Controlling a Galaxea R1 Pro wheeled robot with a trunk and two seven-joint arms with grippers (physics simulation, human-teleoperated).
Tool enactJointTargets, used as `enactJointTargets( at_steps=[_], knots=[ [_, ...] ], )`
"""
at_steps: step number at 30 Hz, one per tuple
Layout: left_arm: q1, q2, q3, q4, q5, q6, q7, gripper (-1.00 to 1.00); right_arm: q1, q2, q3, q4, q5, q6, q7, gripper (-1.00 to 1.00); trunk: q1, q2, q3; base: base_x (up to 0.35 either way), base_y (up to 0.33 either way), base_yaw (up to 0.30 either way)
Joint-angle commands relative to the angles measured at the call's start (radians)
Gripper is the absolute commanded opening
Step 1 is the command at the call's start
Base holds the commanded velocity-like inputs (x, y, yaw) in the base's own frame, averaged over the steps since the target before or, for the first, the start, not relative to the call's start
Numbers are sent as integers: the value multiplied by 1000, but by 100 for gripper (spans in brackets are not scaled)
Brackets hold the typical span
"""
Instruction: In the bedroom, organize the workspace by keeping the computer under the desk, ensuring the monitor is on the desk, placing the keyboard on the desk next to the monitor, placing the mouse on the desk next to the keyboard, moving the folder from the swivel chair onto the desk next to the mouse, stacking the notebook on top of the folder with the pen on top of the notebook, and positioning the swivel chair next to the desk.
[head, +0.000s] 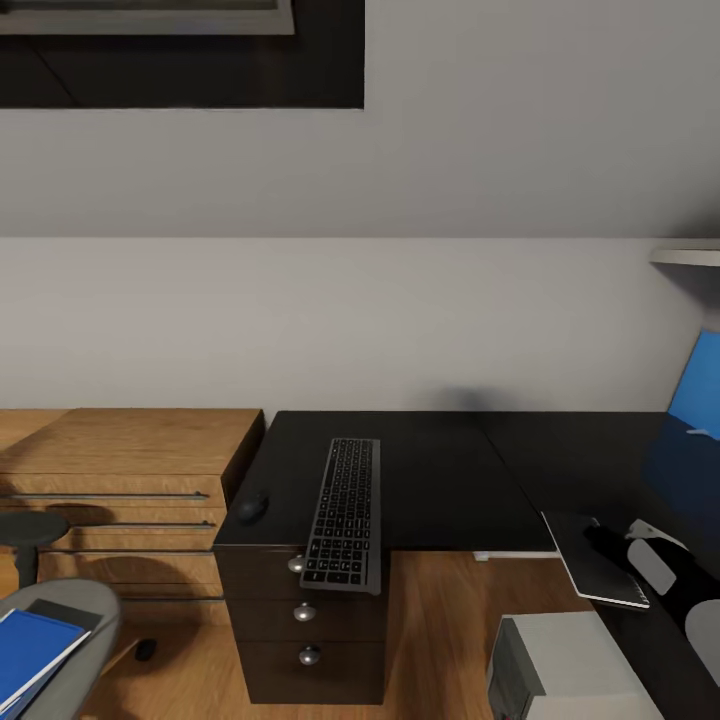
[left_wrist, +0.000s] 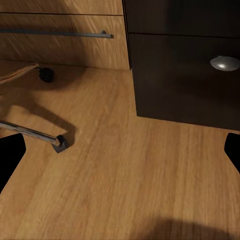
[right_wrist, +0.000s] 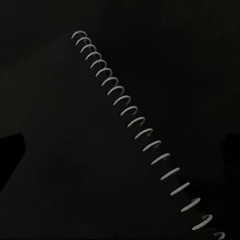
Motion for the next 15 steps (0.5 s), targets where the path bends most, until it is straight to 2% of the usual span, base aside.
enactJointTargets(
  at_steps=[1, 9, 15],
  knots=[
    [-1, -1, -9, 1, 6, -2, 5, 100, 1, 0, -7, 18, -35, 7, 1, 100, 0, 0, -1, 0, 0, 0],
    [-1, -1, -9, 1, 6, -3, 6, 100, 1, 0, -56, 39, -35, 24, 28, 100, 0, 0, -1, 0, 0, 0],
    [-1, -2, -9, 1, 6, -3, 6, 100, 1, 0, -62, 41, -35, 33, 32, 100, 0, 0, -1, 0, 0, 0]
  ],
)
